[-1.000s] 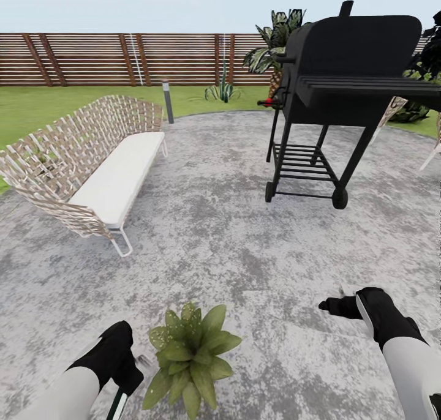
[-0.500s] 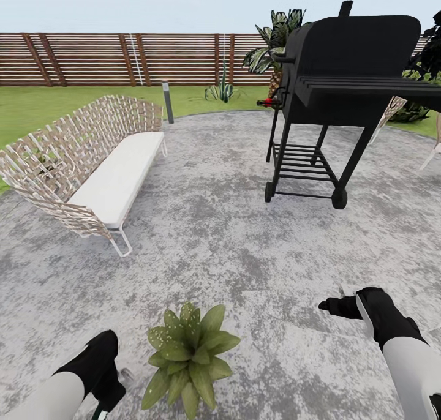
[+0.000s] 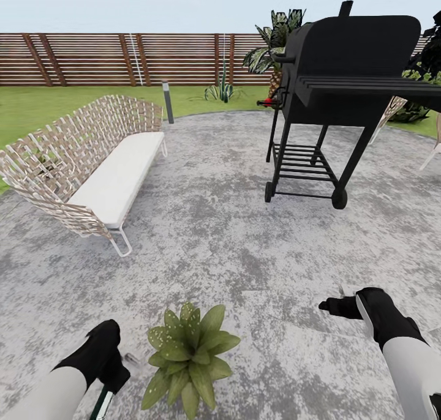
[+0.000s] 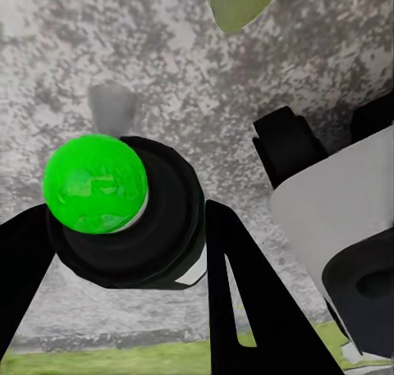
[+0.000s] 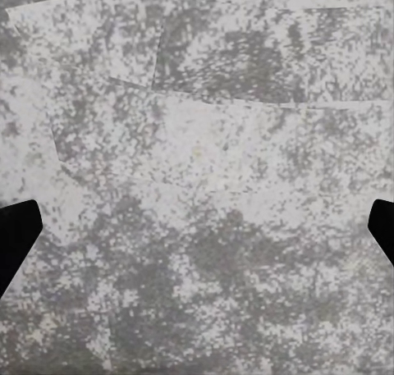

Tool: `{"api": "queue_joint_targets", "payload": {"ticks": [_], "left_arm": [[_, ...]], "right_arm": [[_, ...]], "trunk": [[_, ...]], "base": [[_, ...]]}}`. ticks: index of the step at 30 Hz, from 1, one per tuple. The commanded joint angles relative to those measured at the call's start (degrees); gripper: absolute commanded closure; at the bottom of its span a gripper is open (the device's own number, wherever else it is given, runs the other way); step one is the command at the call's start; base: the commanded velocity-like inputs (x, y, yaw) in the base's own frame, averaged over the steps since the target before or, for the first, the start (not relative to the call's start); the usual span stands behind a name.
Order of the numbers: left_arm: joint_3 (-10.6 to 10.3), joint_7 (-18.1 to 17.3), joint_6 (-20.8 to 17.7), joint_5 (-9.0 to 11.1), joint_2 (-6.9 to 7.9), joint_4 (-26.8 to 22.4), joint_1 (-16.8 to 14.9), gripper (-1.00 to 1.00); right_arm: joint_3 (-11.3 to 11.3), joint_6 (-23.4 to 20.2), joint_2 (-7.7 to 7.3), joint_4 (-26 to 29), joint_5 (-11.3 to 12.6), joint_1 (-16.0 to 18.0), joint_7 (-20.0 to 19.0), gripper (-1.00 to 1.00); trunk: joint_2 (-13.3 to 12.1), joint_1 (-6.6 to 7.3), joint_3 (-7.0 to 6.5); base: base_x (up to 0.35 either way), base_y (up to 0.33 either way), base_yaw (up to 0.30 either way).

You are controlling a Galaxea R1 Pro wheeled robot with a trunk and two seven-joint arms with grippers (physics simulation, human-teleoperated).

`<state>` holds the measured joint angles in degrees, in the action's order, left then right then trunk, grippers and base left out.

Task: Pick up the pesticide atomizer in the garden and spray insectifuge to fully cover both potted plants in the garden.

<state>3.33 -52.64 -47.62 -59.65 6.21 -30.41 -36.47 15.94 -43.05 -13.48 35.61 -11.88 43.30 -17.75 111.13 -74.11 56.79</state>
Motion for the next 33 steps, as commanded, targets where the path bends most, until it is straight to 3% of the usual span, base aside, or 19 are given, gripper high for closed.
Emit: {"api": "queue_joint_targets", "payload": {"ticks": [1, 5, 23, 33], "left_arm": [[0.3, -0.5, -1.6, -0.6, -0.37, -0.6, 0.0, 1.0], [0.2, -0.5, -4.6, -0.6, -1.35, -1.1, -0.1, 1.0], [0.3, -0.7, -5.0, -0.6, -1.38, -1.3, -0.7, 1.0], [0.2, -1.0, -5.2, -0.7, -1.46, -5.2, -0.7, 1.0]], "right_arm": [[0.2, -0.2, 0.03, 0.1, -0.6, 0.0, -0.5, -1.0], [0.2, -0.2, 0.03, 0.1, -0.6, 0.0, -0.5, -1.0], [0.2, -0.2, 0.03, 0.1, -0.6, 0.0, -0.5, -1.0], [0.2, -0.2, 0.03, 0.0, -0.6, 0.0, -0.5, -1.0]], "trunk": [[0.0, 0.01, 0.05], [0.0, 0.01, 0.05], [0.0, 0.01, 0.05], [0.0, 0.01, 0.05]], "base": [[0.0, 0.0, 0.0], [0.0, 0.0, 0.0], [0.0, 0.0, 0.0], [0.0, 0.0, 0.0]]}}
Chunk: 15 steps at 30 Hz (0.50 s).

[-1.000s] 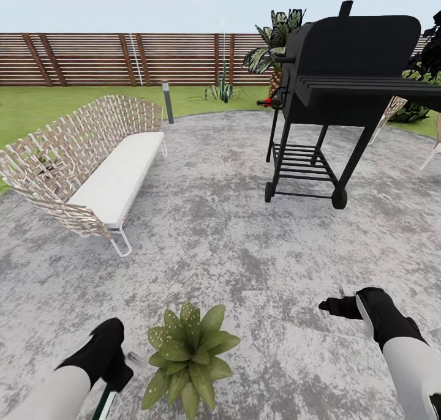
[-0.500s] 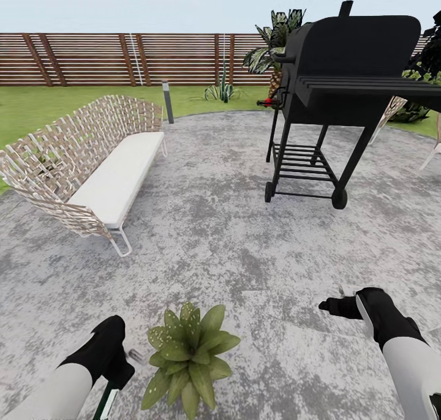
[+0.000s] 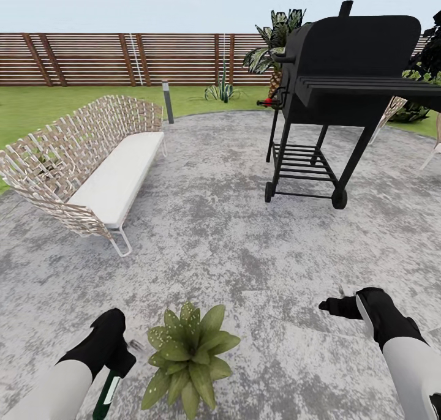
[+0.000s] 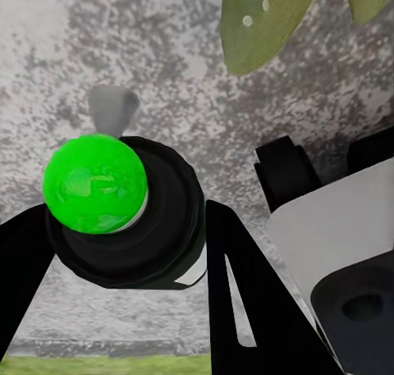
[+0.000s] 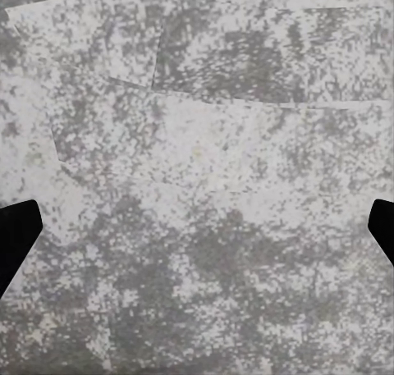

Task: Pick up the pesticide atomizer in the garden and spray insectifuge to fully cover both potted plants in the garden.

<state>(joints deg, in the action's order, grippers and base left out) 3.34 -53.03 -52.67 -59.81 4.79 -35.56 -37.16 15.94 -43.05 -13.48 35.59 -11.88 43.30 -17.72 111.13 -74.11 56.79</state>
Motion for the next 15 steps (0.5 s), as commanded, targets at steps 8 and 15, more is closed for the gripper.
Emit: {"api": "queue_joint_targets", "payload": {"ticks": [8, 15], "left_arm": [[0.0, -0.4, 0.0, -0.7, 0.82, 1.3, 0.6, 1.0], [0.0, 0.0, 1.3, -0.7, 1.27, 11.0, 0.7, 1.0]], "right_arm": [[0.2, -0.2, 0.03, 0.0, -0.6, 0.0, -0.5, -1.0], [0.1, -0.2, 0.03, 0.0, -0.7, 0.0, -0.5, -1.0]], "trunk": [[0.0, 0.01, 0.05], [0.0, 0.01, 0.05]], "base": [[0.0, 0.0, 0.0], [0.0, 0.0, 0.0]]}}
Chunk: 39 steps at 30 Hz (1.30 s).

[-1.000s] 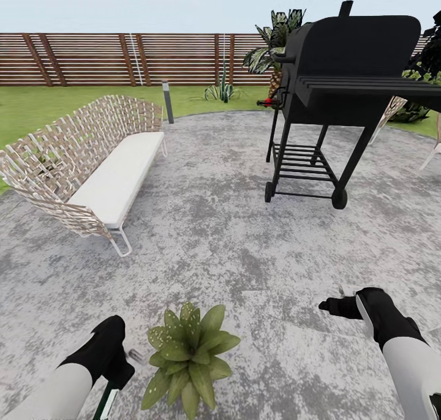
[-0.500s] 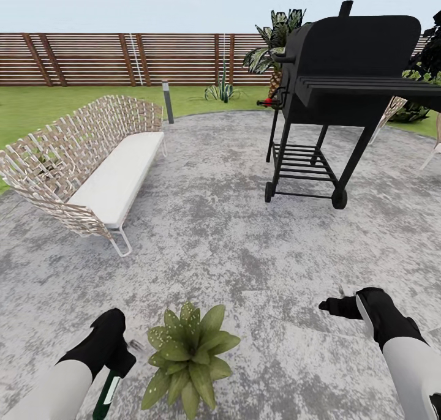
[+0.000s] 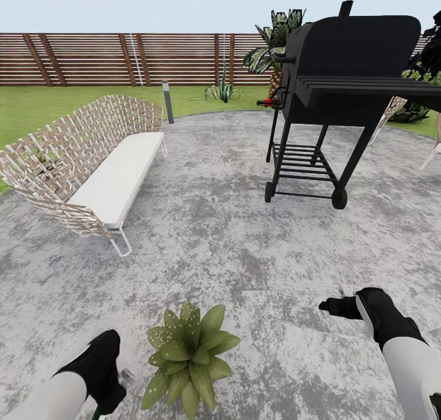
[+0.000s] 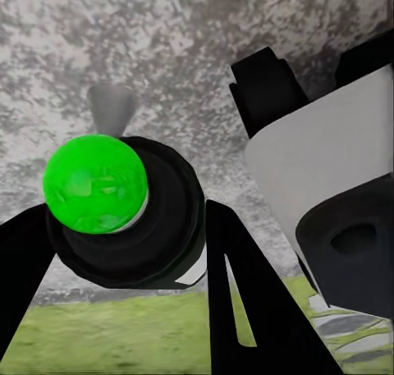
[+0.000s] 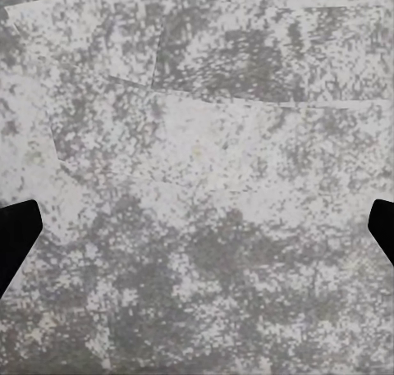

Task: Pick up the pesticide atomizer in the garden and spray insectifuge to fully cover both potted plants in the garden.

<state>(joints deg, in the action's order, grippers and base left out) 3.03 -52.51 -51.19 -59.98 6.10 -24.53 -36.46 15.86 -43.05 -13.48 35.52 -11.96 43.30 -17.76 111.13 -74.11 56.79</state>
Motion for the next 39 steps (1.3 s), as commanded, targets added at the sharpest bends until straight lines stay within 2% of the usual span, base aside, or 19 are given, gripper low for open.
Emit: {"api": "queue_joint_targets", "payload": {"ticks": [1, 5, 13, 16, 25, 33, 39], "left_arm": [[0.3, -0.5, 0.1, -0.6, -0.07, 0.8, 0.0, 1.0], [0.3, -0.3, 1.7, -0.6, -0.1, 5.1, 0.0, 1.0], [0.3, 0.0, 3.9, -0.5, 0.37, 8.2, 0.0, 1.0], [0.5, 0.5, 4.0, -0.4, 1.0, 7.4, 0.0, 1.0], [0.9, 0.6, 3.9, 0.0, 2.42, -0.2, 0.0, 1.0], [0.6, 0.6, 3.9, 0.1, 2.3, -0.3, 0.0, 1.0], [0.7, 0.7, 3.9, 0.1, 2.3, -0.4, 0.0, 1.0]], "right_arm": [[0.2, -0.2, 0.03, 0.1, -0.6, 0.0, -0.5, -1.0], [0.2, -0.2, 0.03, 0.1, -0.6, 0.0, -0.5, -1.0], [0.2, -0.2, 0.03, 0.1, -0.6, 0.0, -0.5, -1.0], [0.2, -0.2, 0.03, 0.1, -0.6, 0.0, -0.5, -1.0], [0.2, -0.2, 0.03, 0.1, -0.6, 0.0, -0.5, -1.0], [0.2, -0.2, 0.03, 0.1, -0.6, 0.0, -0.5, -1.0], [0.2, -0.2, 0.03, 0.1, -0.6, 0.0, -0.5, -1.0]], "trunk": [[0.0, 0.01, 0.04], [0.0, 0.01, 0.04], [0.0, 0.01, 0.04], [0.0, 0.01, 0.04], [0.0, 0.01, 0.04], [0.0, 0.01, 0.04], [0.0, 0.01, 0.04]], "base": [[0.0, 0.0, 0.0], [0.0, 0.0, 0.0], [0.0, 0.0, 0.0], [0.0, 0.0, 0.0], [0.0, 0.0, 0.0], [0.007, 0.0, 0.0], [0.173, -0.137, 0.0]]}}
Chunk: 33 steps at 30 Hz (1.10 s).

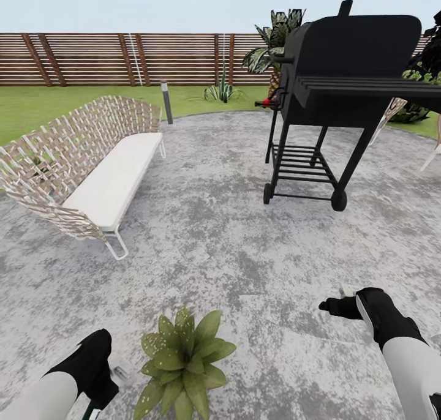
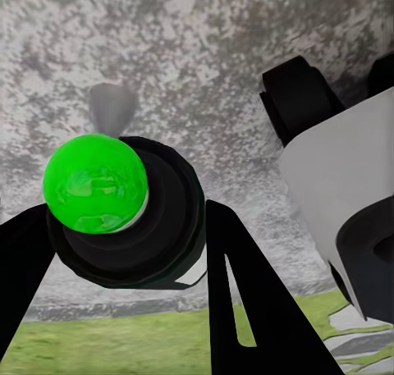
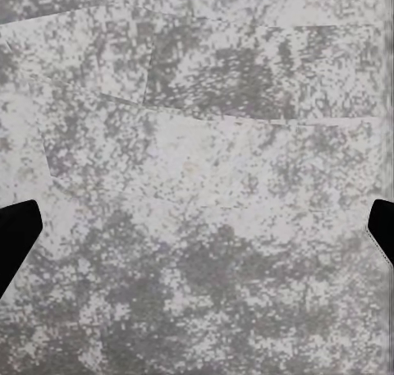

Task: Pick up the pesticide atomizer in the garden and spray insectifuge to fully cover both potted plants in the garden.

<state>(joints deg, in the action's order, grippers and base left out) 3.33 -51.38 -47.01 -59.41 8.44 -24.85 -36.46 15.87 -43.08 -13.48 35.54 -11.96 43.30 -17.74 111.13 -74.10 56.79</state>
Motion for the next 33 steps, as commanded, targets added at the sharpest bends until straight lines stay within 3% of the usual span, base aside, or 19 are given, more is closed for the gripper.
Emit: {"api": "queue_joint_targets", "payload": {"ticks": [1, 6, 14, 21, 33], "left_arm": [[0.4, -0.5, -0.3, -0.5, -0.03, -0.1, 0.0, 1.0], [0.4, -0.5, -0.3, -0.5, 0.05, 0.1, 0.0, 1.0], [0.4, -0.5, -0.3, -0.5, 0.09, 0.1, 0.0, 1.0], [0.4, -0.5, -0.3, -0.5, 0.09, 0.0, 0.0, 1.0], [0.4, -0.5, -0.3, -0.5, 0.0, 0.0, 0.0, 1.0]], "right_arm": [[0.2, -0.2, 0.03, 0.1, -0.6, 0.0, -0.5, -1.0], [0.2, -0.1, 0.03, 0.1, -0.6, 0.0, -0.5, -1.0], [0.2, -0.2, 0.03, 0.1, -0.6, 0.0, -0.5, -1.0], [0.2, -0.1, 0.03, 0.1, -0.6, 0.0, -0.5, -1.0], [0.3, -0.1, 0.03, 0.1, -0.5, 0.0, -0.5, -1.0]], "trunk": [[0.0, 0.0, 0.05], [0.0, 0.0, 0.05], [0.0, 0.0, 0.05], [0.0, 0.0, 0.05], [0.0, 0.0, 0.05]], "base": [[0.047, -0.092, 0.0], [0.015, -0.029, 0.03], [-0.01, -0.013, 0.224], [-0.212, -0.154, 0.228], [-0.037, -0.169, 0.019]]}}
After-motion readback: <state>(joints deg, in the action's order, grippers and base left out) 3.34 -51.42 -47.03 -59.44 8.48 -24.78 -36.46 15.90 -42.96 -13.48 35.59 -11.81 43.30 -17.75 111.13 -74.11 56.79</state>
